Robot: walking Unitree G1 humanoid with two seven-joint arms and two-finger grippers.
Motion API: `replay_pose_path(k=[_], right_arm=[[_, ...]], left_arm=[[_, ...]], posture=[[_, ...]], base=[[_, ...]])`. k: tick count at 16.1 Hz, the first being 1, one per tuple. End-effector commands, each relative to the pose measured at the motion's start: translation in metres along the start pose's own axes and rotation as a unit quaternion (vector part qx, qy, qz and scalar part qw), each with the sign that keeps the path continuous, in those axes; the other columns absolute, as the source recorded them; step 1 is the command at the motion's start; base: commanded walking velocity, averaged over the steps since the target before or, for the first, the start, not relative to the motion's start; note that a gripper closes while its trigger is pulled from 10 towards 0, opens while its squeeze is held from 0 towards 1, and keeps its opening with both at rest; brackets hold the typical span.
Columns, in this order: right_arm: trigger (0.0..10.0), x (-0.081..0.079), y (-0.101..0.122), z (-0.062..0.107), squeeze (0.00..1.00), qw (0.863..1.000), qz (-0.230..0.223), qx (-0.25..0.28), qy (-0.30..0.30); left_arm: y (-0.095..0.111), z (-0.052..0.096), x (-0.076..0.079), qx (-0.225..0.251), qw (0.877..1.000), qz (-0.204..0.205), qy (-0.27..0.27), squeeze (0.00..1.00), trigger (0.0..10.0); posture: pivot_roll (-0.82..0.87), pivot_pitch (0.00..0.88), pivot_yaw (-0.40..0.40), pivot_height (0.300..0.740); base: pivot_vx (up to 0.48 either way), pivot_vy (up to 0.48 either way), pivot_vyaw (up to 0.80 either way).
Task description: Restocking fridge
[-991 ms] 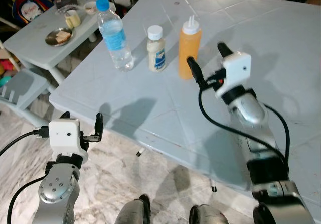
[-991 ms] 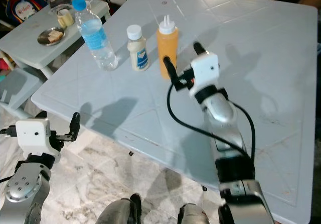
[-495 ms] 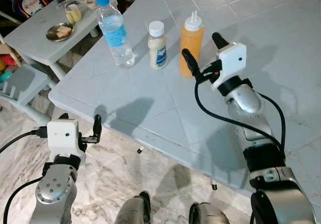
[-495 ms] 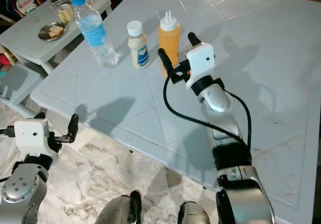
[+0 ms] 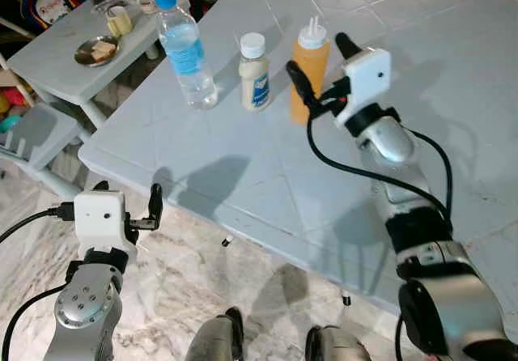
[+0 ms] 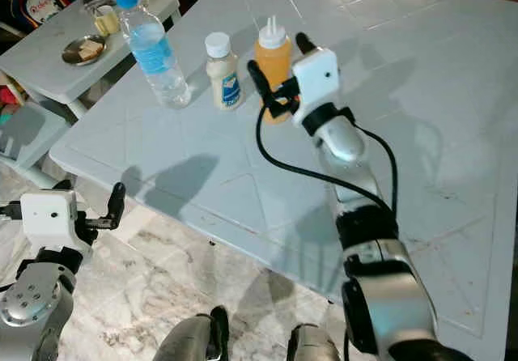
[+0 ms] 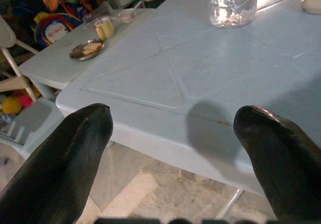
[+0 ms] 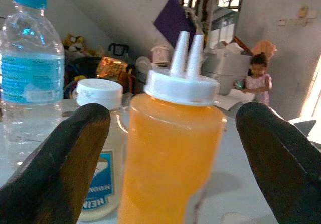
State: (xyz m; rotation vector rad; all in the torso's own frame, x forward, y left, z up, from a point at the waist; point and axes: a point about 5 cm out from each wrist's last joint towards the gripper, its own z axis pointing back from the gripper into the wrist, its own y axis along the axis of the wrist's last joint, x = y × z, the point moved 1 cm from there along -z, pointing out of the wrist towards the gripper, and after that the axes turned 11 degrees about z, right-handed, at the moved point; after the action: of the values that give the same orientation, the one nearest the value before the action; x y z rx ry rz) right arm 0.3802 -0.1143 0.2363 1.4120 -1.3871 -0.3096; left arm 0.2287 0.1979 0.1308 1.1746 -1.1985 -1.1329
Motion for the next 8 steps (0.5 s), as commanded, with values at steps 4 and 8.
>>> replay_pose_path(k=[4, 8], right_arm=[[10.0, -0.003, 0.003, -0.013, 0.00, 1.000, 0.000, 0.010, 0.017], [10.0, -0.001, 0.000, -0.019, 0.00, 1.000, -0.011, 0.000, 0.016]], left_arm=[[0.002, 0.004, -0.004, -0.003, 1.000, -0.010, 0.005, 0.00, 10.0], [0.002, 0.006, -0.004, -0.004, 1.000, -0.011, 0.005, 0.00, 10.0]], posture=[[0.15, 0.216, 0.102, 0.740], [0.15, 0.219, 0.101, 0.740]], base=[[0.000, 0.000, 0.00], [0.000, 0.000, 0.00]])
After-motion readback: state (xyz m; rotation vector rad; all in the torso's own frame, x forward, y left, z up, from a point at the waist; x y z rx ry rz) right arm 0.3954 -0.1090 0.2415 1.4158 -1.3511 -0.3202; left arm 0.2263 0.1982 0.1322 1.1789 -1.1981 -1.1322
